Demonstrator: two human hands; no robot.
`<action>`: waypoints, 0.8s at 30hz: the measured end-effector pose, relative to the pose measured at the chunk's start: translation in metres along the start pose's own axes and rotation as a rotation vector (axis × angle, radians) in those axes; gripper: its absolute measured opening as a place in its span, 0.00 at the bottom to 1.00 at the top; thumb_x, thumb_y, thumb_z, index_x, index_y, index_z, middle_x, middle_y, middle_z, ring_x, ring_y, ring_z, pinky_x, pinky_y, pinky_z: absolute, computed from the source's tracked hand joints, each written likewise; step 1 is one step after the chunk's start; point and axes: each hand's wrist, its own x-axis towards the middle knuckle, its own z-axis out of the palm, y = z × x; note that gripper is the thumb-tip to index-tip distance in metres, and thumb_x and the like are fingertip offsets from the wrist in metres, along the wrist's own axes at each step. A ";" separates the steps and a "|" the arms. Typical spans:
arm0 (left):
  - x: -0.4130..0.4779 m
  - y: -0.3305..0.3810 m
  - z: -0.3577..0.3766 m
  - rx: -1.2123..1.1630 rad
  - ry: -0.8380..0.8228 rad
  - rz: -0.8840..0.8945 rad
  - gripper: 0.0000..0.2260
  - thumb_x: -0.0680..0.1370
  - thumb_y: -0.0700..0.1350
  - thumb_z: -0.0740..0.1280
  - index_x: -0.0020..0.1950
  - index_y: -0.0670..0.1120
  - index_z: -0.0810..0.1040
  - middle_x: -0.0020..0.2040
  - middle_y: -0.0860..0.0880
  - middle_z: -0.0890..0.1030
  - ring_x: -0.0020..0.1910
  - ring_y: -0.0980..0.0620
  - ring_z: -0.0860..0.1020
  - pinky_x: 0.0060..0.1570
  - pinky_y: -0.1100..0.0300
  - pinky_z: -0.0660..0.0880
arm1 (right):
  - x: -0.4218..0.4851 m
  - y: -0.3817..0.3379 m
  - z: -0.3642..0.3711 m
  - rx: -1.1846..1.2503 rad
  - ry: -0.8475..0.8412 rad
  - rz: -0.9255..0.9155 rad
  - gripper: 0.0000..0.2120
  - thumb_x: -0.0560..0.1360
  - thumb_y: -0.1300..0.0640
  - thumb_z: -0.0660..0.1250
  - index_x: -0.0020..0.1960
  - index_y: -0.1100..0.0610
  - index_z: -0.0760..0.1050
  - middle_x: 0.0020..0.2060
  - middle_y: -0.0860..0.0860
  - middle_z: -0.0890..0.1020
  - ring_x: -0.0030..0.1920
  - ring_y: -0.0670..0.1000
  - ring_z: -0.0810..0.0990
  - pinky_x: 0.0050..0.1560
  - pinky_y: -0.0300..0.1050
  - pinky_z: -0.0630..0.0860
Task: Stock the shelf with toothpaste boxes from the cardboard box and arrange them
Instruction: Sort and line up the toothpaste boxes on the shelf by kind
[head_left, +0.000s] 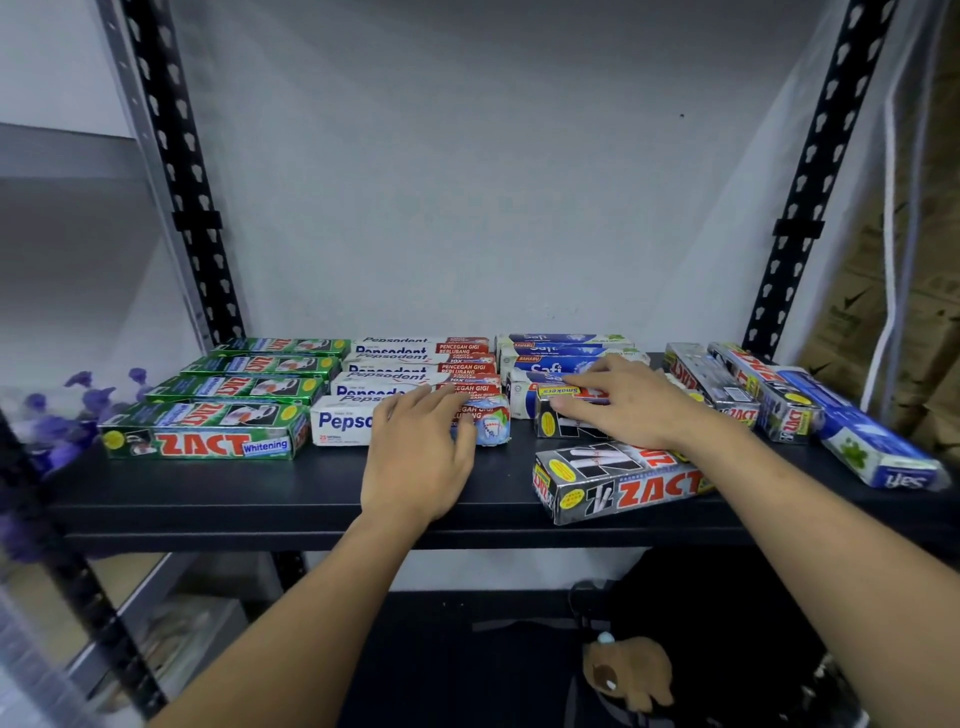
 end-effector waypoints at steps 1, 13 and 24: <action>0.000 -0.001 0.000 0.004 -0.007 0.004 0.20 0.79 0.54 0.57 0.68 0.52 0.77 0.69 0.54 0.76 0.71 0.52 0.69 0.73 0.51 0.57 | 0.000 0.001 -0.001 -0.001 -0.002 -0.005 0.37 0.71 0.24 0.51 0.73 0.41 0.68 0.70 0.49 0.70 0.70 0.53 0.68 0.69 0.55 0.66; 0.000 -0.003 -0.002 -0.065 -0.002 0.031 0.17 0.78 0.42 0.65 0.66 0.52 0.76 0.65 0.55 0.78 0.69 0.53 0.71 0.73 0.51 0.55 | -0.007 0.013 -0.010 -0.009 -0.050 -0.008 0.34 0.74 0.28 0.54 0.76 0.42 0.63 0.76 0.48 0.64 0.75 0.54 0.63 0.75 0.55 0.60; -0.001 -0.001 -0.002 -0.041 0.028 0.034 0.17 0.77 0.43 0.64 0.66 0.52 0.77 0.64 0.55 0.79 0.67 0.54 0.72 0.71 0.55 0.56 | -0.014 0.017 -0.011 -0.137 -0.018 0.144 0.40 0.73 0.24 0.41 0.78 0.44 0.60 0.75 0.54 0.66 0.74 0.58 0.64 0.70 0.57 0.64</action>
